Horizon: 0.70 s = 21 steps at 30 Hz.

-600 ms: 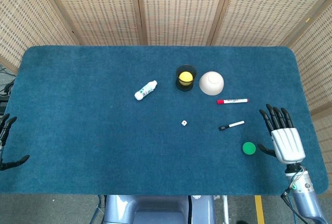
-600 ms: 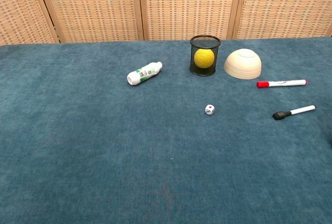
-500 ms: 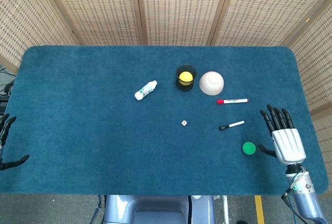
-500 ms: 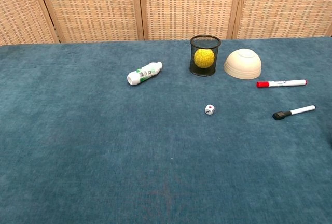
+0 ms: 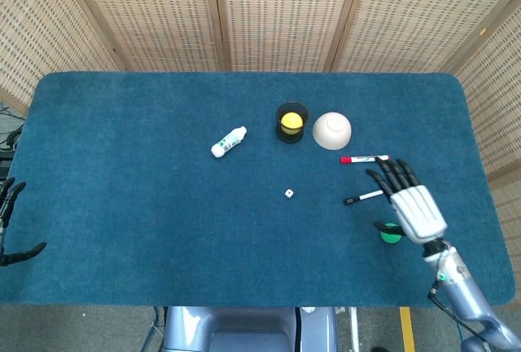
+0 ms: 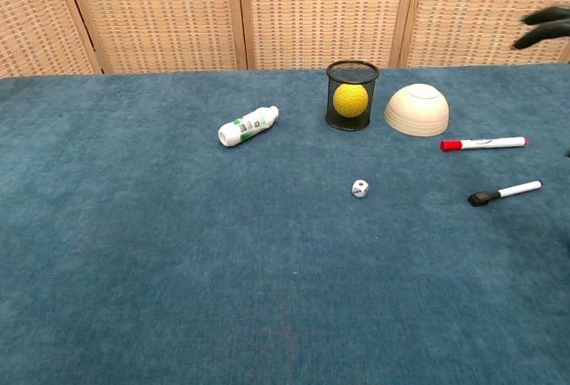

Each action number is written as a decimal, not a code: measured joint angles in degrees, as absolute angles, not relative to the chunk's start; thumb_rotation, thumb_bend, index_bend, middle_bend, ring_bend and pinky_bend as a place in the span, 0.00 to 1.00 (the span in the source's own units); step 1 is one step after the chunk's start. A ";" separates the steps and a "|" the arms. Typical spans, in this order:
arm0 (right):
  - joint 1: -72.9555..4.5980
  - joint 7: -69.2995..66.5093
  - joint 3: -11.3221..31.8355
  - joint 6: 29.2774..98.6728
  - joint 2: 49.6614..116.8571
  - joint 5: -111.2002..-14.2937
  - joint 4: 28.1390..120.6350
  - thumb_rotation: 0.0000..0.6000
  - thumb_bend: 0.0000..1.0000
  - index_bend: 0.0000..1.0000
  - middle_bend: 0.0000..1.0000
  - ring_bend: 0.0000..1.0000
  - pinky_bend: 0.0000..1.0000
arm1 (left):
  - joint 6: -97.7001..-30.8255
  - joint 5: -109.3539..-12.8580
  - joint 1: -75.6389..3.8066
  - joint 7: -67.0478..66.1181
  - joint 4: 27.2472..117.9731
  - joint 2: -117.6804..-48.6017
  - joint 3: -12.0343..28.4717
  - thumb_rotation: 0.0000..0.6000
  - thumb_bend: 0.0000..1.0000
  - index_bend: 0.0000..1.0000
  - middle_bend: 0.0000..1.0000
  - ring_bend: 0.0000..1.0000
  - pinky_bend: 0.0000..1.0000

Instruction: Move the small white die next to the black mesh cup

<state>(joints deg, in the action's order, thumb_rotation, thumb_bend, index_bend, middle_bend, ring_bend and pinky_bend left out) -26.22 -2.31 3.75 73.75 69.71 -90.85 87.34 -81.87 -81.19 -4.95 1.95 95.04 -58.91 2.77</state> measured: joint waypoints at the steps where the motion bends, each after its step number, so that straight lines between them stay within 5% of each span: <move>1: -27.56 -3.23 4.17 72.45 69.73 -91.26 87.48 1.00 0.13 0.28 0.00 0.00 0.00 | -81.76 -81.01 -4.99 1.97 95.05 -58.89 2.84 1.00 0.00 0.00 0.00 0.00 0.00; 5: -34.03 -6.93 6.15 65.34 71.21 -92.02 86.84 1.00 0.24 0.35 0.00 0.00 0.00 | -81.22 -80.30 -5.18 2.14 95.05 -58.76 3.10 1.00 0.00 0.00 0.00 0.00 0.00; 21: -48.09 9.21 10.28 45.84 90.09 -81.36 71.79 1.00 0.26 0.39 0.00 0.00 0.00 | -77.84 -77.56 -6.38 4.31 94.34 -57.94 3.97 1.00 0.00 0.00 0.00 0.00 0.00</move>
<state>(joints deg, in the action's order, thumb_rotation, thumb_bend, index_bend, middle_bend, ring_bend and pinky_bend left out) -48.09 9.21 10.28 45.84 90.09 -81.36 71.79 -77.84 -77.56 -6.38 4.31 94.34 -57.94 3.97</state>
